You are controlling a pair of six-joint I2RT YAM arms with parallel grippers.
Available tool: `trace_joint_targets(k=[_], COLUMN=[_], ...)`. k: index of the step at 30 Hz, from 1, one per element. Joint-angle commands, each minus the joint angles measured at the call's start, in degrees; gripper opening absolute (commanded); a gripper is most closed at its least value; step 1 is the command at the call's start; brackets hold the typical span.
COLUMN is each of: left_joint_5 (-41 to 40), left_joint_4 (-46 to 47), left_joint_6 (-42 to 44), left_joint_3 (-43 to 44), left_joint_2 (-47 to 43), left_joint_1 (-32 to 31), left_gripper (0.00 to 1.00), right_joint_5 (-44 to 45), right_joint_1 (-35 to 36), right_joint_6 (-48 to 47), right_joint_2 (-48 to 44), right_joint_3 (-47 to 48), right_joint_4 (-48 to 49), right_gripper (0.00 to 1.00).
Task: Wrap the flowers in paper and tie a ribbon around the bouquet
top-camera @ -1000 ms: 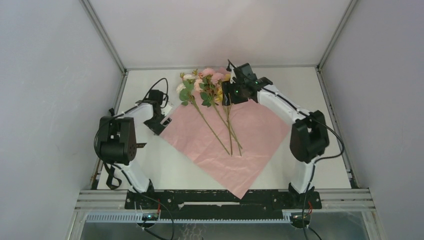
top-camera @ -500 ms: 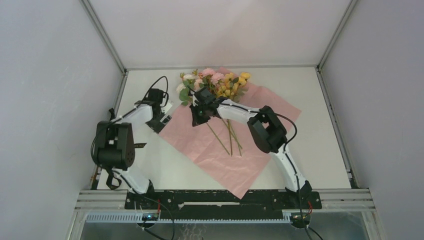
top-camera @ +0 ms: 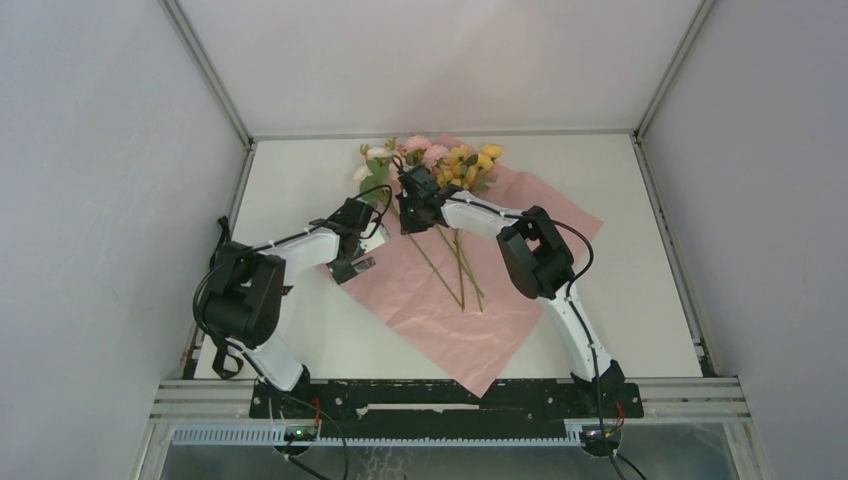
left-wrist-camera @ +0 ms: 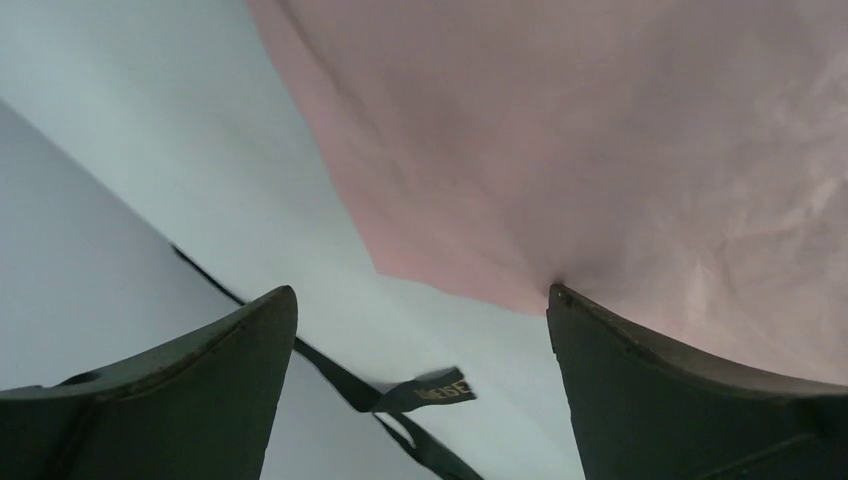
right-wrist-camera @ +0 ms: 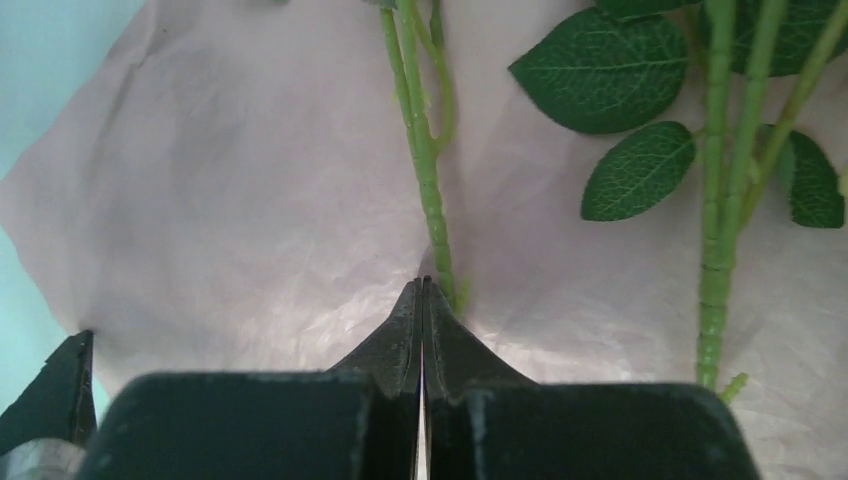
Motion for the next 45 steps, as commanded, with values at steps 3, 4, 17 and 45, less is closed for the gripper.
trace_joint_targets(k=[3,4,17,45], left_joint_5=[-8.53,-8.69,-7.89,16.42], left_joint_4=[2.47,2.08,1.83,-12.67], left_joint_6=[3.07,3.15,2.84,-2.03], left_joint_3=[1.52,1.63,2.96,1.69], left_joint_2=[5.77,6.23,7.33,-10.77], left_joint_1=[0.29,0.35,1.09,-1.26], left_gripper=[1.0,1.0,1.0,1.0], right_joint_5=[4.73,4.78,-11.21,7.62], right_joint_1=[-2.96,-3.39,-3.4,-9.23], right_joint_6=[3.12,3.35,-5.43,-0.75], right_joint_2=[-2.94,-3.77,-15.23,-49.89], right_joint_3=[-2.89,-3.86,-9.96,-54.75], right_joint_4=[-0.4,0.2,0.97,-16.06], right_gripper=[0.0,0.0,0.03,0.23])
